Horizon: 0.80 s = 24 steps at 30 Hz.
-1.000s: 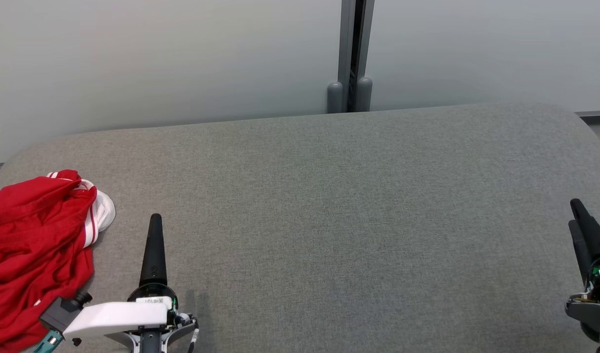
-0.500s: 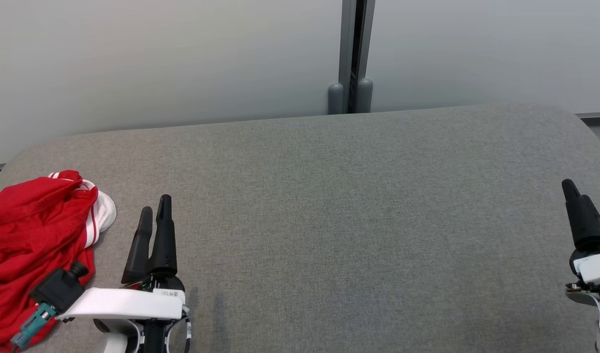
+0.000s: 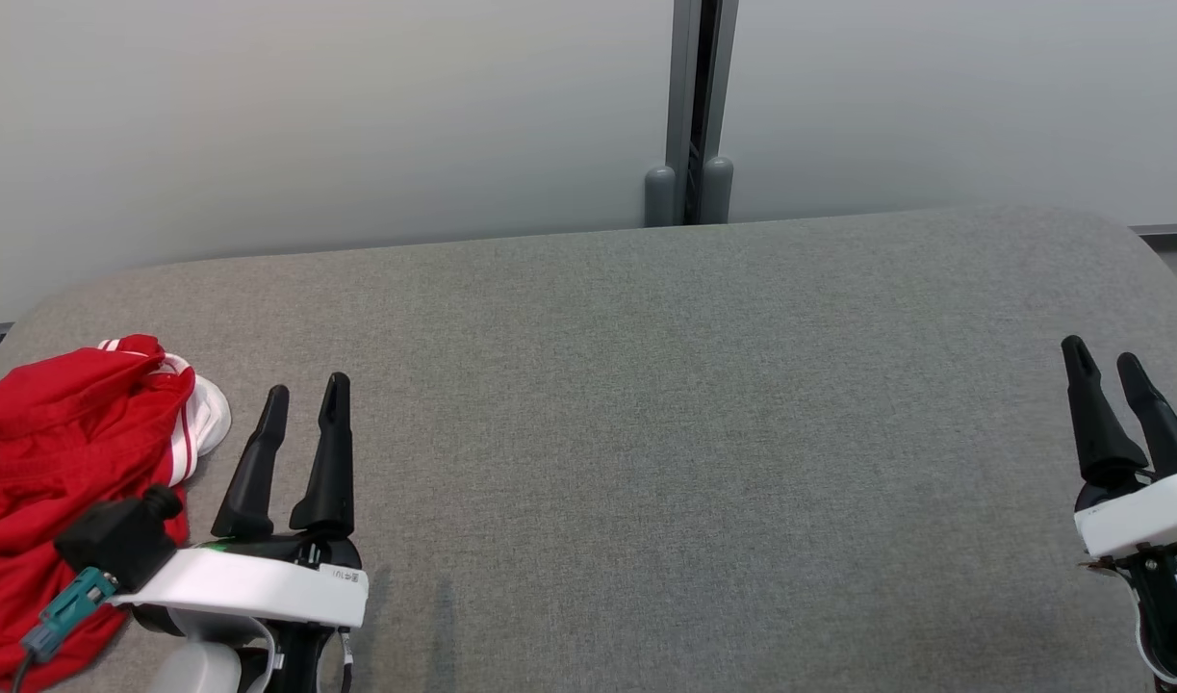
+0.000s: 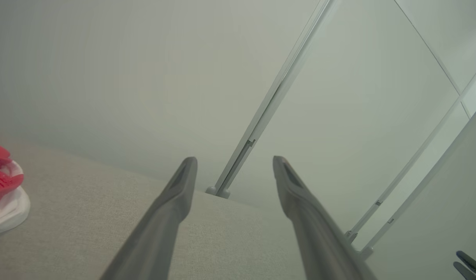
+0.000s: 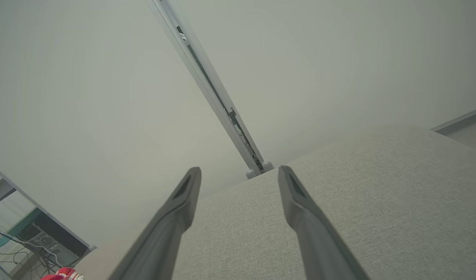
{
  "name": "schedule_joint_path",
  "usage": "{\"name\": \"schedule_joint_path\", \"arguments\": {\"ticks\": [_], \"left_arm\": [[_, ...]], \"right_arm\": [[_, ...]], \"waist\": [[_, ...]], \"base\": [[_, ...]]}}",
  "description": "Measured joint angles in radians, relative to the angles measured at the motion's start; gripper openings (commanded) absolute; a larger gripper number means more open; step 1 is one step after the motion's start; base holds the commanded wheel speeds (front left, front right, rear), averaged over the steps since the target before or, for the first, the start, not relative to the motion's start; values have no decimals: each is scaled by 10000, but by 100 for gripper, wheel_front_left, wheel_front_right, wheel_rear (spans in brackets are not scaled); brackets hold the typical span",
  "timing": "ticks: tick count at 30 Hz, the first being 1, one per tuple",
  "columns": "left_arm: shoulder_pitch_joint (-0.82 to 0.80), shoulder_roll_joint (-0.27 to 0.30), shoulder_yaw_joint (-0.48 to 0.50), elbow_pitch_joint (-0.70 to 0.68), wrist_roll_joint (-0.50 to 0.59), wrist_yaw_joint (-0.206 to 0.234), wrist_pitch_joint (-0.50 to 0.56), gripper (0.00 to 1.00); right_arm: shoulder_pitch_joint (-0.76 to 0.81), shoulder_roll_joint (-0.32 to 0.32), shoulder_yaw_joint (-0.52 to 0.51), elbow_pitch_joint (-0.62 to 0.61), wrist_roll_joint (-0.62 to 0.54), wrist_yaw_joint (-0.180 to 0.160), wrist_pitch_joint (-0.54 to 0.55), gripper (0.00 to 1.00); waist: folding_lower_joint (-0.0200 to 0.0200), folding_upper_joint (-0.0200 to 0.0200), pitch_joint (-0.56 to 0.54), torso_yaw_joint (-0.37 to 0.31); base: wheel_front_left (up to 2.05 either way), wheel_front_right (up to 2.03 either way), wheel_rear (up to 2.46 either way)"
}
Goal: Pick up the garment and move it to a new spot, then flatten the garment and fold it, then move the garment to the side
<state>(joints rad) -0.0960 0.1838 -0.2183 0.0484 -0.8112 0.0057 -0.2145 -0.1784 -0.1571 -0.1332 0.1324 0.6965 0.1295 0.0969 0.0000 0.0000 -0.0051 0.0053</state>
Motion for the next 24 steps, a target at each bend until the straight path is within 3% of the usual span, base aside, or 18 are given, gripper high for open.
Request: {"name": "schedule_joint_path", "arguments": {"ticks": [24], "left_arm": [[22, 527, -134, -52, 2642, 690, 525, 100]], "right_arm": [[272, -79, 884, -196, -2575, 0, -805, 100]], "waist": [[0, 0, -57, 49]], "base": [[0, 0, 0]]}}
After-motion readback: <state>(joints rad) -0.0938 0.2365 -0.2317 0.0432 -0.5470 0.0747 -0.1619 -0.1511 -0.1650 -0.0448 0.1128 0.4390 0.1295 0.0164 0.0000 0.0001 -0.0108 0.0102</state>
